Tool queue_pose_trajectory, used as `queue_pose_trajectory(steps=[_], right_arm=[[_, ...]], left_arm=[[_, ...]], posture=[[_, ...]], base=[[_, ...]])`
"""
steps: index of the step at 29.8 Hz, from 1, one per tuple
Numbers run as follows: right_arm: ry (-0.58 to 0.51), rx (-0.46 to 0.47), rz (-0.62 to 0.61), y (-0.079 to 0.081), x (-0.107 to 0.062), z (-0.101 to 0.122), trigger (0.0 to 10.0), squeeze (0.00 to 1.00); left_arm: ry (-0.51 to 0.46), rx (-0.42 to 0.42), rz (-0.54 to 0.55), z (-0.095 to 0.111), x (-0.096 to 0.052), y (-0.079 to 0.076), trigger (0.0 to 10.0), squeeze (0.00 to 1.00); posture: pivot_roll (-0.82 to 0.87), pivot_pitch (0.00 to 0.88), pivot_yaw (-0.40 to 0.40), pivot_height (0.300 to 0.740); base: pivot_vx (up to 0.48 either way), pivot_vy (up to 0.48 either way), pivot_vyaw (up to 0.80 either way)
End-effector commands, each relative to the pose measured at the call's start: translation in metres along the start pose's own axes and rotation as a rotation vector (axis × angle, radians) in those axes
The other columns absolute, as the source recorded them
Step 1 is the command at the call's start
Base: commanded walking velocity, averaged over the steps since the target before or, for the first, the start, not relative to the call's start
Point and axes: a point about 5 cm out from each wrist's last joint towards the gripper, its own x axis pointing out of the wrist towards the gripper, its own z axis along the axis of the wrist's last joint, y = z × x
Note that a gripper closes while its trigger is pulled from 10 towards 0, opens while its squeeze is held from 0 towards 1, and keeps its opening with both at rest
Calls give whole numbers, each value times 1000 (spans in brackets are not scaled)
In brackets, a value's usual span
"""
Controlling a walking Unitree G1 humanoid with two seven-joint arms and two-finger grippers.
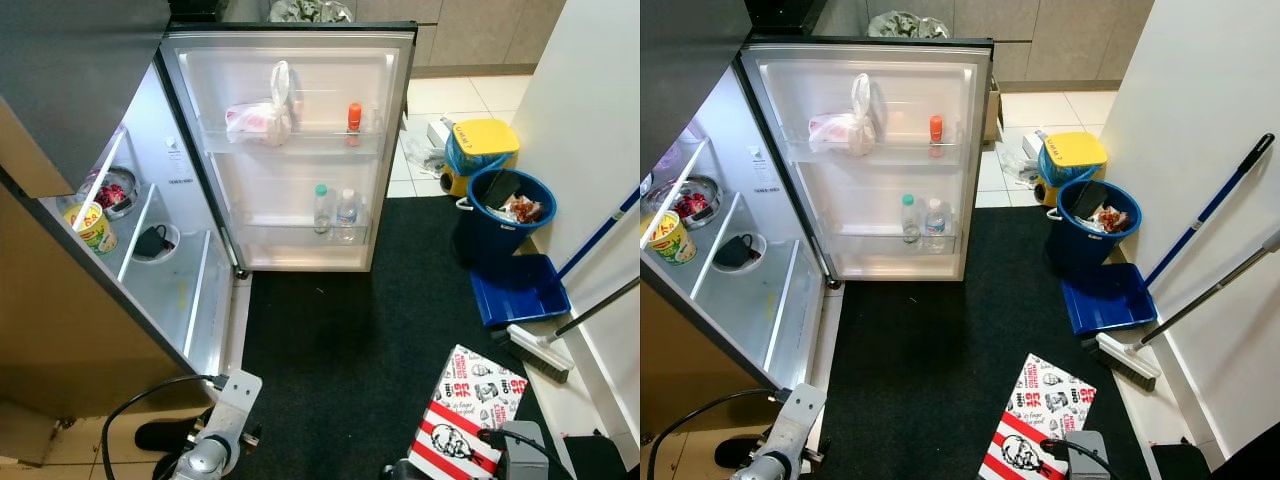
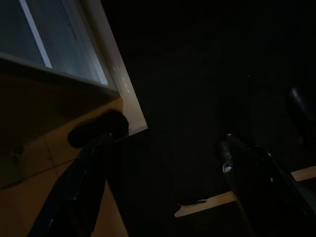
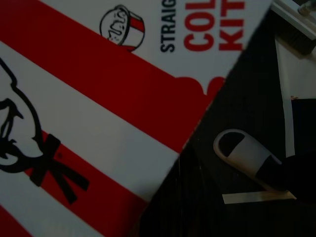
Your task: Restocking fridge
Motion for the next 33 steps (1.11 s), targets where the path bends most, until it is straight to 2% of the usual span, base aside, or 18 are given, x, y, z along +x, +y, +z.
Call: queue_pose_trajectory(steps=[1,8,9,12,33], right_arm=[[16,7,-11,-3,-1,-3,10000,0],[19,0,-18,-5,-1,-3,10000,0],[34,-27,-36,-6,-2,-4,10000,0],[42,-57,-58,-9,-2,-5,10000,0],[51,-54,-82,-9,-2,-7,10000,0]], left_arm=[[33,18,-7,-9,-3,-2,10000,0],[36,23,-3,-10,-3,-3,10000,0],[37,24,-3,-10,-3,-3,10000,0],[37,27,-3,-11,-3,-3,10000,0],[34,33,-1,-10,-3,-3,10000,0]], posture=[[-77,98,-22,740],[-76,99,-22,740],[-76,99,-21,740],[-75,99,-20,740],[-74,100,-13,740]], base=[[0,0,0],[0,0,0],[0,0,519],[0,0,800],[0,0,800]])
